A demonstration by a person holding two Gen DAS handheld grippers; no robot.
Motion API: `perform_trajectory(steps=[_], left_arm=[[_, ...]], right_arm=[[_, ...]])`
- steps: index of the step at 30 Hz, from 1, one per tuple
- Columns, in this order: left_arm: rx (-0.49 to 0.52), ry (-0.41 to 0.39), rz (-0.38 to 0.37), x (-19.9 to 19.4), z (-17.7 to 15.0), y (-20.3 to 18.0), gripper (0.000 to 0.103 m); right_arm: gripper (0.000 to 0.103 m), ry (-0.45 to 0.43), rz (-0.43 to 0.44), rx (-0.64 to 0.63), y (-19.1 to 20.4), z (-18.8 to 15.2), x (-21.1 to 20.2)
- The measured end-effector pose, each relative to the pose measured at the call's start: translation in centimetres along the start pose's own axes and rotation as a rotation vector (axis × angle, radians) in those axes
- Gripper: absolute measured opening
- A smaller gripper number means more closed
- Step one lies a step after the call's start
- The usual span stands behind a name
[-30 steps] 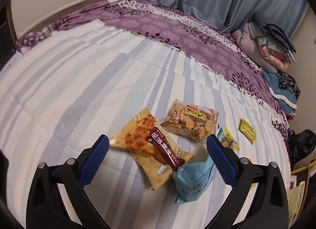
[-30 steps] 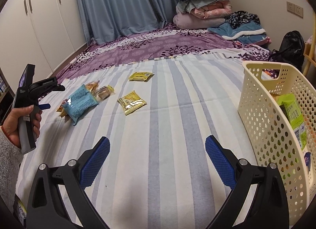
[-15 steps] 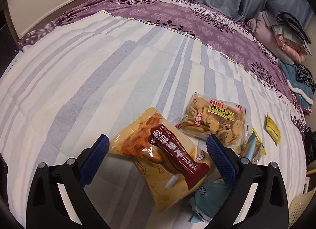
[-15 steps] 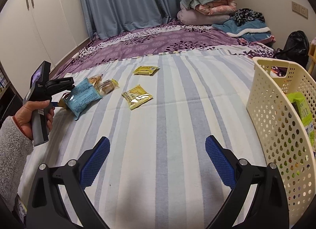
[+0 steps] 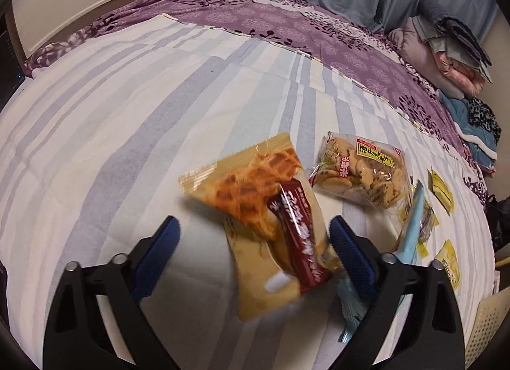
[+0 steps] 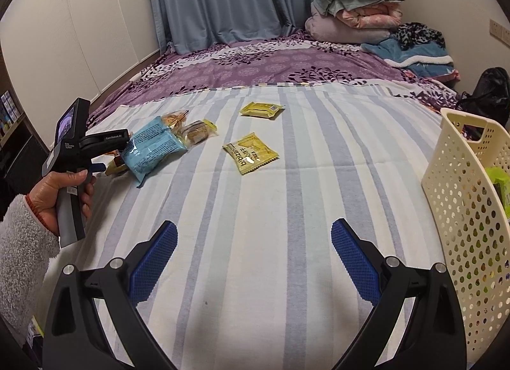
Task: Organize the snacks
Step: 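Grasp the orange waffle-print packet with the left tool, then grasp the light-blue bag with right tool while left tool holds waffle packet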
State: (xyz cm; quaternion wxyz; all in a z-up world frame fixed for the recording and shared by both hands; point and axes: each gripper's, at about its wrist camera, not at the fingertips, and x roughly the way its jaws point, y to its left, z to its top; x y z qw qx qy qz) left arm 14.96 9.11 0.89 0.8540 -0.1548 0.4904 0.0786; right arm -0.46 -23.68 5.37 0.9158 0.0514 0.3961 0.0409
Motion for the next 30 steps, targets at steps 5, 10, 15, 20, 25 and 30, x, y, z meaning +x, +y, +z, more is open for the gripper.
perform_trajectory(steps=[5, 10, 15, 20, 25, 30], left_arm=[[-0.024, -0.018, -0.063, -1.0, -0.2, 1.9, 0.06], [-0.01, -0.029, -0.066, -1.6, -0.3, 3.2, 0.06], [0.001, -0.04, -0.085, -2.5, -0.7, 4.2, 0.059], [0.002, -0.05, -0.108, -3.5, -1.3, 5.2, 0.056], [0.006, -0.057, -0.129, -4.3, -1.9, 6.1, 0.056], [0.002, -0.045, -0.128, -4.1, -2.3, 7.0, 0.056]], right_arm=[[0.096, 0.015, 0.013, -0.027, 1.4, 0.2, 0.6], [0.096, 0.047, 0.065, -0.027, 2.9, 0.7, 1.8], [0.096, 0.087, 0.133, -0.022, 4.9, 2.1, 3.8], [0.096, 0.154, 0.241, -0.001, 8.1, 4.0, 7.5], [0.096, 0.247, 0.332, 0.071, 11.3, 5.5, 12.3], [0.096, 0.297, 0.359, 0.161, 13.0, 7.1, 15.8]])
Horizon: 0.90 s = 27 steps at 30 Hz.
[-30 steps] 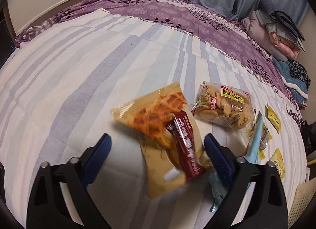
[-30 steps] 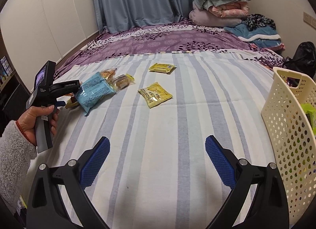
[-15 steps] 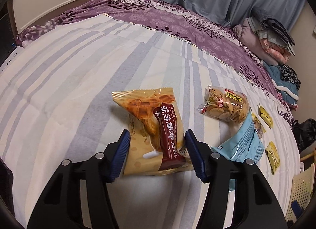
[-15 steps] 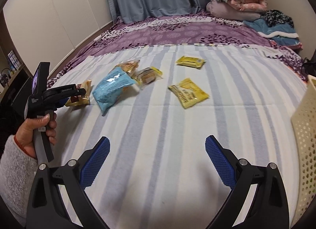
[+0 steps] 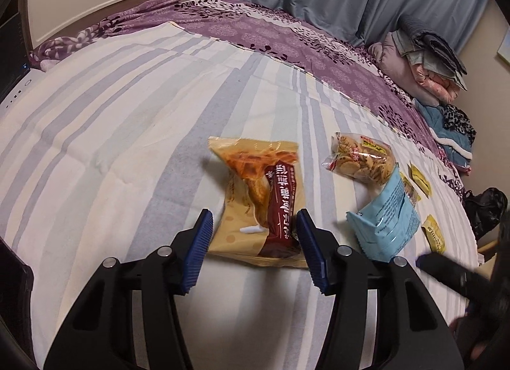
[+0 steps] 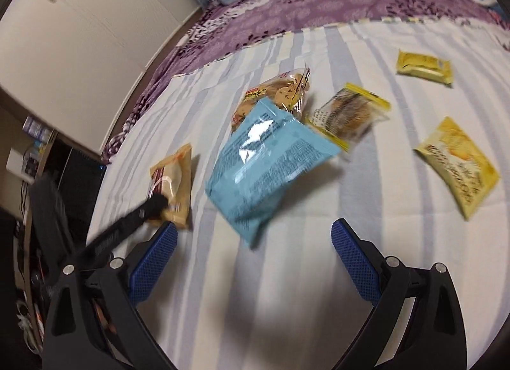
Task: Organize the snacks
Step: 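Grasp the light-blue bag with right tool while left tool holds waffle packet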
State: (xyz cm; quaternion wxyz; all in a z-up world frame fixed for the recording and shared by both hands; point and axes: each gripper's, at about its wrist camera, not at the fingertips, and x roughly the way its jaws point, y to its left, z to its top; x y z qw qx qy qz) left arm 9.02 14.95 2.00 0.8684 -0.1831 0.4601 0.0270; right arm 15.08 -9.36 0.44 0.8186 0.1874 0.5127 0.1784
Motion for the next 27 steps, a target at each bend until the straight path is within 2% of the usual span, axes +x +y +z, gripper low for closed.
perform_trajectory(steps=[2, 5, 10, 13, 15, 19, 27], left_arm=[[-0.012, 0.007, -0.006, 0.1, -0.1, 0.5, 0.061], [-0.014, 0.006, 0.003, 0.1, -0.2, 0.9, 0.068], [-0.017, 0.01, -0.008, 0.1, 0.1, 1.5, 0.069], [-0.014, 0.012, -0.01, 0.2, 0.2, 1.5, 0.069], [-0.011, 0.013, -0.011, 0.2, 0.3, 1.5, 0.069], [-0.001, 0.008, 0.003, 0.3, 0.5, 1.4, 0.077], [0.02, 0.002, -0.008, 0.2, 1.3, 0.7, 0.077]], right_arm=[[0.096, 0.003, -0.005, 0.057, 0.5, 1.7, 1.9], [0.096, -0.004, -0.022, 0.048, 1.6, 2.7, 3.3], [0.096, 0.008, -0.115, -0.019, 3.0, 3.3, 5.3], [0.085, 0.0, -0.197, -0.101, 3.8, 3.0, 6.0], [0.072, -0.013, -0.253, -0.176, 4.2, 2.7, 6.0], [0.064, -0.027, -0.251, -0.232, 4.0, 2.2, 5.5], [0.062, -0.042, -0.248, -0.234, 2.5, 0.6, 3.6]])
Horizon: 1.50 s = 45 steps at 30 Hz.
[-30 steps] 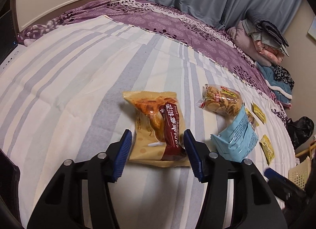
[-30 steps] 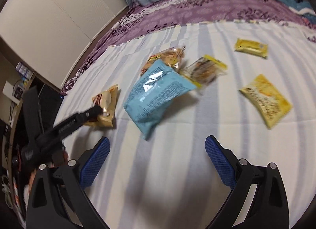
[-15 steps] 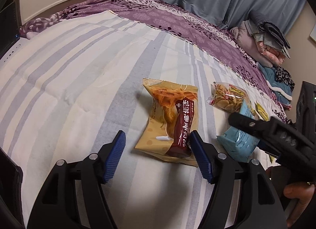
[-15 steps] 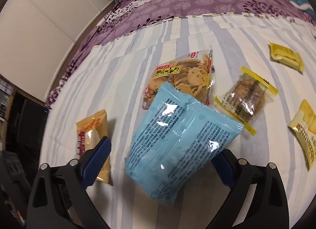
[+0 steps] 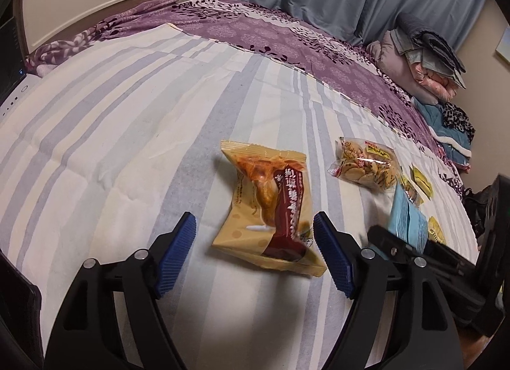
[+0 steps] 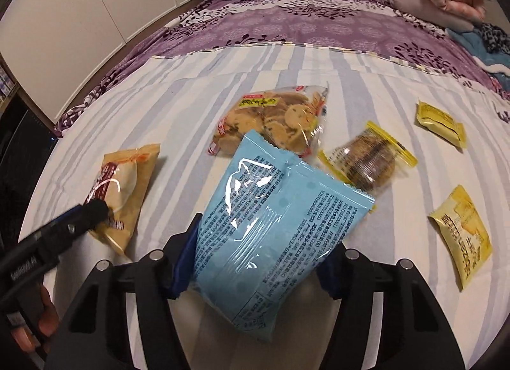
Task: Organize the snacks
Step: 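Grasp the light-blue bag with right tool while left tool holds waffle packet, then carry both packets to the basket and open right tool to drop blue bag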
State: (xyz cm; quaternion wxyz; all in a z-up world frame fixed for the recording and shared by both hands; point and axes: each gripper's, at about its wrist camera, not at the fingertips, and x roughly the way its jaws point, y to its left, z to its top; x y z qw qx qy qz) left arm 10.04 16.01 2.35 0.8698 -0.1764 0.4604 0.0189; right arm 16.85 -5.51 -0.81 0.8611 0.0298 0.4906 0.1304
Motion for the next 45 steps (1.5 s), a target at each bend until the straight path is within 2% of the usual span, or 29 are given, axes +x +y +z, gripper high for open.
perform_trajectory(steps=[4, 6, 13, 15, 17, 18, 28, 30, 45], left_arm=[[0.005, -0.006, 0.006, -0.2, 0.5, -0.4, 0.078], [0.015, -0.009, 0.014, -0.1, 0.7, -0.7, 0.083], [0.094, -0.002, 0.062, 1.7, 1.7, -2.6, 0.084], [0.126, 0.0, 0.091, 2.5, 1.8, -3.1, 0.079], [0.146, 0.013, 0.109, 3.1, 1.8, -3.3, 0.059], [0.149, 0.021, 0.116, 3.4, 1.7, -3.3, 0.058], [0.149, 0.003, 0.099, 2.7, 0.7, -3.1, 0.053], [0.15, 0.002, 0.092, 2.3, 0.4, -3.2, 0.047], [0.188, -0.053, 0.031, -3.2, -1.4, -6.1, 0.047]], right_arm=[[0.062, -0.007, 0.004, 0.0, -0.2, -0.9, -0.6], [0.062, -0.008, 0.009, 0.003, -0.3, -1.2, -0.9], [0.062, -0.018, 0.013, -0.003, -0.6, -2.6, -1.9], [0.062, -0.022, 0.011, -0.008, -0.7, -2.9, -2.1], [0.062, -0.026, 0.01, -0.009, -0.9, -3.1, -2.4], [0.062, -0.028, 0.011, -0.008, -0.9, -3.2, -2.5], [0.062, -0.054, 0.038, 0.005, -1.4, -3.8, -4.1], [0.062, -0.064, 0.044, 0.009, -1.6, -3.8, -4.6], [0.062, -0.181, 0.073, 0.059, -4.0, -4.2, -10.3]])
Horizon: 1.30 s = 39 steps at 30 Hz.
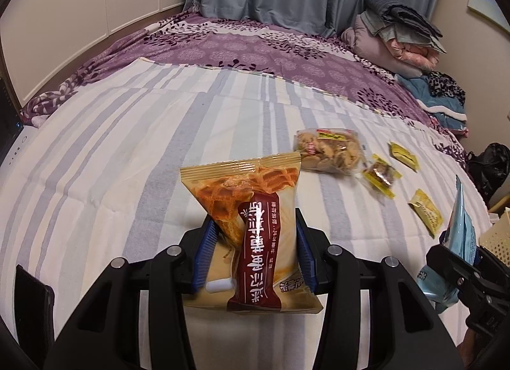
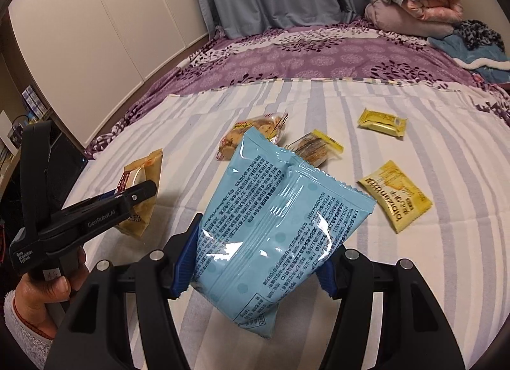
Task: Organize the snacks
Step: 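Carry both packets to the basket and open right tool to drop blue bag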
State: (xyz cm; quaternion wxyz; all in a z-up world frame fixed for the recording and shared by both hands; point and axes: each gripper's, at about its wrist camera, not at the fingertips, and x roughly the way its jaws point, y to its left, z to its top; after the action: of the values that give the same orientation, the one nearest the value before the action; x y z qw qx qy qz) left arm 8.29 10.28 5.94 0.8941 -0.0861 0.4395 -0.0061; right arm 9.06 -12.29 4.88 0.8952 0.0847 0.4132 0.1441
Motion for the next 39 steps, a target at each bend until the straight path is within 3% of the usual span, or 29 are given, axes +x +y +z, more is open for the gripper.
perform_trajectory(steps=[26, 39], left_arm=[[0.169, -0.069, -0.099, -6.8, -1.9, -11.1, 0.047], [0.276, -0.07, -0.177, -7.8, -3.4, -17.2, 0.047]], right_arm=[[0.062, -0.226, -0.05, 0.197, -10.5, -1.9, -11.5], [0.062, -0.356, -0.182, 0.324, -17.5, -5.1, -18.9]])
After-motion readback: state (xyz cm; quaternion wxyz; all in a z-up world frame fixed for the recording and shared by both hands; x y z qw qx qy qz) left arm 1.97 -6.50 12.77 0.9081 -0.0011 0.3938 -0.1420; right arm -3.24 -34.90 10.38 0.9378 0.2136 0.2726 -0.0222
